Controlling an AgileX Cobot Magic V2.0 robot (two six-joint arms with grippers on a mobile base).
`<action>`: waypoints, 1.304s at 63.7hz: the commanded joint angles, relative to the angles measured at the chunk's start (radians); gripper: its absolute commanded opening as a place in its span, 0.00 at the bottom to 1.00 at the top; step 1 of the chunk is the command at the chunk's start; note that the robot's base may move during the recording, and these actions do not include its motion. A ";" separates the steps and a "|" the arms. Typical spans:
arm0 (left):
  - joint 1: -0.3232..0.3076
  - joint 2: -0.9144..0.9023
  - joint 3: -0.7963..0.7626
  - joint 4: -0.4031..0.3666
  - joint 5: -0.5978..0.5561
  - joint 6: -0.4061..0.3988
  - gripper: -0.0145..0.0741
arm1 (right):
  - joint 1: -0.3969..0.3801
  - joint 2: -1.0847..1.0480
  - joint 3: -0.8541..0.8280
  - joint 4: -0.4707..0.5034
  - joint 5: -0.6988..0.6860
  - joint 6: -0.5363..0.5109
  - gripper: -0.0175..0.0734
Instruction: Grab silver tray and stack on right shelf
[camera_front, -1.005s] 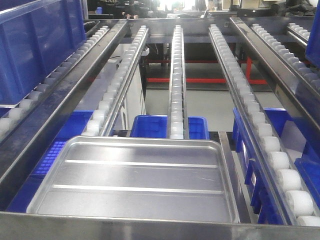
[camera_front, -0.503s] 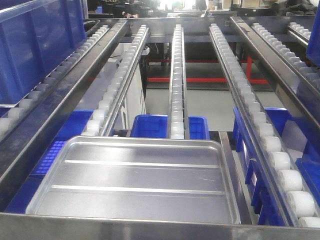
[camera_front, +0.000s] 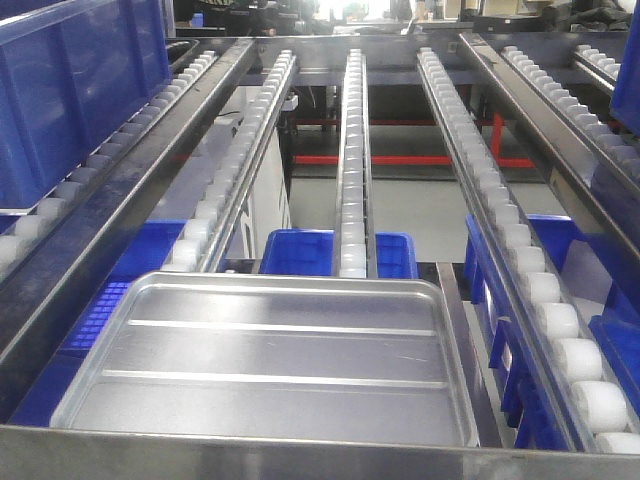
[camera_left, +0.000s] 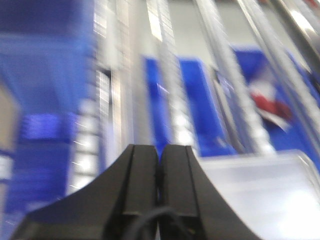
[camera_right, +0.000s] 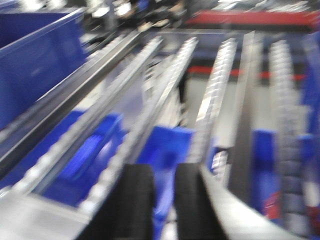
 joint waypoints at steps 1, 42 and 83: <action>-0.045 0.053 -0.040 -0.079 -0.048 0.028 0.36 | 0.092 0.079 -0.059 0.006 -0.074 -0.004 0.65; -0.438 0.473 -0.100 -0.172 -0.085 0.047 0.45 | 0.389 0.751 -0.253 0.205 0.087 0.050 0.72; -0.406 0.837 -0.317 0.373 0.200 -0.584 0.46 | 0.231 1.067 -0.415 0.163 0.306 0.200 0.64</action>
